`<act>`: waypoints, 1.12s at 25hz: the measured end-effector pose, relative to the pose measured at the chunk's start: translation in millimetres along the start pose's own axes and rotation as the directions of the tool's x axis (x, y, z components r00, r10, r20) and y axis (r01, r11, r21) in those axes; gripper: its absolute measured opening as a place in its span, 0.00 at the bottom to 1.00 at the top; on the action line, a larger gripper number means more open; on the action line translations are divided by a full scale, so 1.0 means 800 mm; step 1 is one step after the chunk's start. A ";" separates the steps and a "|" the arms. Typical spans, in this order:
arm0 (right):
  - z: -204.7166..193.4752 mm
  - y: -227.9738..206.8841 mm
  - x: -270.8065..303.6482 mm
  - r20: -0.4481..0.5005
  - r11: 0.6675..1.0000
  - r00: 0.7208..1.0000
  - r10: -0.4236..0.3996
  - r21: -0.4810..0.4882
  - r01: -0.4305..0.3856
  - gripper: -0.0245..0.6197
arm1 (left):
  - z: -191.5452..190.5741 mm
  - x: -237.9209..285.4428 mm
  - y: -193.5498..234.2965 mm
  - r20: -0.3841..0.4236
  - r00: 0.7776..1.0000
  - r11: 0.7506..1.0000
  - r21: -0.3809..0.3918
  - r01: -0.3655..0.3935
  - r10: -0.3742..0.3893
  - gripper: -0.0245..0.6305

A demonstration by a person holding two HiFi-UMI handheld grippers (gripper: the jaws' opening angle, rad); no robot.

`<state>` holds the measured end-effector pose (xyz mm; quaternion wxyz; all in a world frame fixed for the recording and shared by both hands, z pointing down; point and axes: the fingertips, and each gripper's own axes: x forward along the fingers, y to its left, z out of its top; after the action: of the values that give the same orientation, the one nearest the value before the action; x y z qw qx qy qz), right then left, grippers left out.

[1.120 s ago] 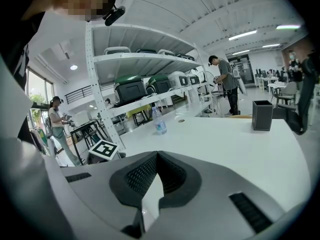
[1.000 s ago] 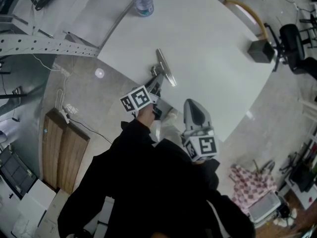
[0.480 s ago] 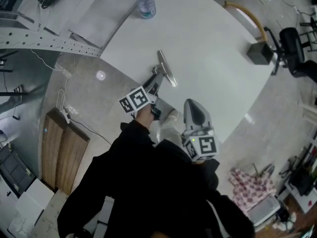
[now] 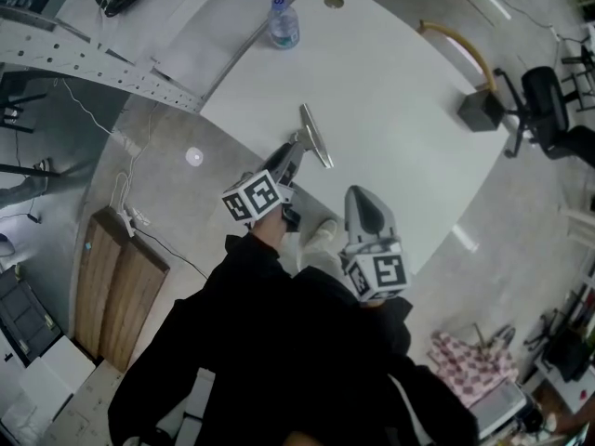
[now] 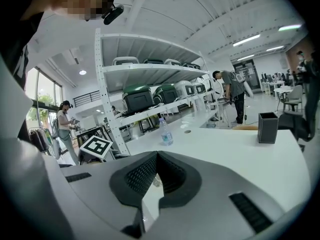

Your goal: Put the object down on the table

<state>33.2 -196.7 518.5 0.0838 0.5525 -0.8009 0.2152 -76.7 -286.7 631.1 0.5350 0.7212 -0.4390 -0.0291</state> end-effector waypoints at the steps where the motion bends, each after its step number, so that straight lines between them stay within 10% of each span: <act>1: 0.003 0.000 0.000 0.008 1.000 1.000 0.004 -0.002 -0.004 0.02 | 0.002 -0.003 -0.005 0.007 1.000 1.000 0.020 -0.001 0.001 0.22; 17: 0.060 0.021 -0.014 0.112 0.998 0.992 0.063 -0.026 -0.061 0.02 | 0.040 -0.069 -0.109 0.118 0.990 0.948 0.315 0.034 -0.075 0.16; 28: 0.091 0.044 -0.026 0.168 0.993 0.980 0.110 -0.061 -0.101 0.02 | 0.052 -0.120 -0.157 0.190 0.977 0.834 0.551 -0.028 -0.093 0.04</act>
<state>15.8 -200.8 436.8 0.0175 0.5235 -0.8385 0.1501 -81.5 -248.5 472.1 0.2555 0.8447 -0.4702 0.0133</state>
